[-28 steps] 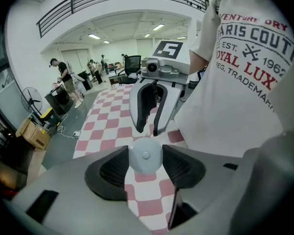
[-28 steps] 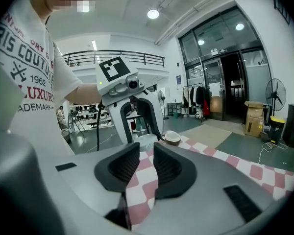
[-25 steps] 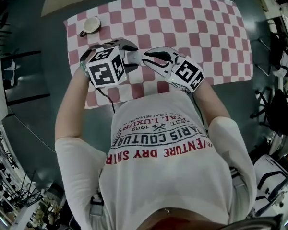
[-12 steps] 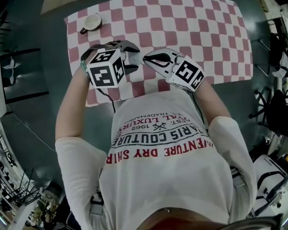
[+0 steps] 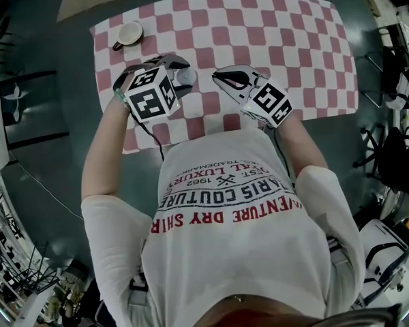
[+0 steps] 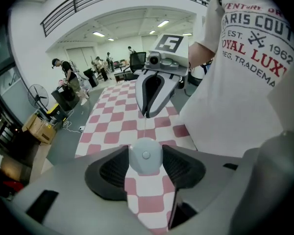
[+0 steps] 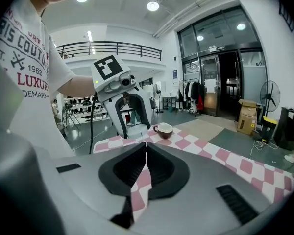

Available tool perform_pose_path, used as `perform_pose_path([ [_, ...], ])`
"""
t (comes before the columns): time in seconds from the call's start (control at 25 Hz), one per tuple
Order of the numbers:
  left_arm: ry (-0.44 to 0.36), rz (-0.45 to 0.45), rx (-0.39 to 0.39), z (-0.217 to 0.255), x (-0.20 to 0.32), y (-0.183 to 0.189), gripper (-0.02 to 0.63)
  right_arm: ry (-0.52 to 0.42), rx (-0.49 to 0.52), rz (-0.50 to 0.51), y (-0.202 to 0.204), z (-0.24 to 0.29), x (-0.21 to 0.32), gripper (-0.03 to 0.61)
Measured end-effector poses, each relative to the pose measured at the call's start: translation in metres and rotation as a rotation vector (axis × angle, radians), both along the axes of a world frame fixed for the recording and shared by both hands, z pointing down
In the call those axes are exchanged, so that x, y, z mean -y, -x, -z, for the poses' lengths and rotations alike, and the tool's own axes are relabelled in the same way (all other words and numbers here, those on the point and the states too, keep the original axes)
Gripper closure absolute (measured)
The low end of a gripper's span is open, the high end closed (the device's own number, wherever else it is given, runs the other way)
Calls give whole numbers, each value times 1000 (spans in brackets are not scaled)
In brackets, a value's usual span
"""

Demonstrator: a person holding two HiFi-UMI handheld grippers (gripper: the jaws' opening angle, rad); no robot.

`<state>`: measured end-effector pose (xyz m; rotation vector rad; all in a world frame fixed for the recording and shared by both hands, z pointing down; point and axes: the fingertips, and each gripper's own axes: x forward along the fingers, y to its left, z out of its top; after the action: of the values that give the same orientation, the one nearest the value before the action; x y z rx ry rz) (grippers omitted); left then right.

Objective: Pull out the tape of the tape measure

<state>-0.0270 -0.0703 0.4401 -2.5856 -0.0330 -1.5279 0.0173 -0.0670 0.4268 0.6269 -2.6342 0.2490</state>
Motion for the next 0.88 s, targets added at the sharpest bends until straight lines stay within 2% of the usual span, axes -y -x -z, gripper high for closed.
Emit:
perform_pose_path([
  [0.12,11,43,-27,-3,5,-6,382,11,-25,-29,-7,-6,5,545],
  [0.28,-4,103,-24,-11,12,-11,382,69,-81,-86,-12,-17,13,545],
  [0.48,-34,179,13,-28,25,-3,382,171,-215,-215,-44,-44,28,545],
  [0.68,-7,226,-42,-31,23,-2,382,261,-224,-301,-64,-55,30,545],
  [0.8,-60,228,-25,-35,27,-5,382,246,-230,-339,-67,-55,35,545],
  [0.88,-89,240,-34,-34,31,-7,382,217,-196,-358,-70,-48,40,545],
])
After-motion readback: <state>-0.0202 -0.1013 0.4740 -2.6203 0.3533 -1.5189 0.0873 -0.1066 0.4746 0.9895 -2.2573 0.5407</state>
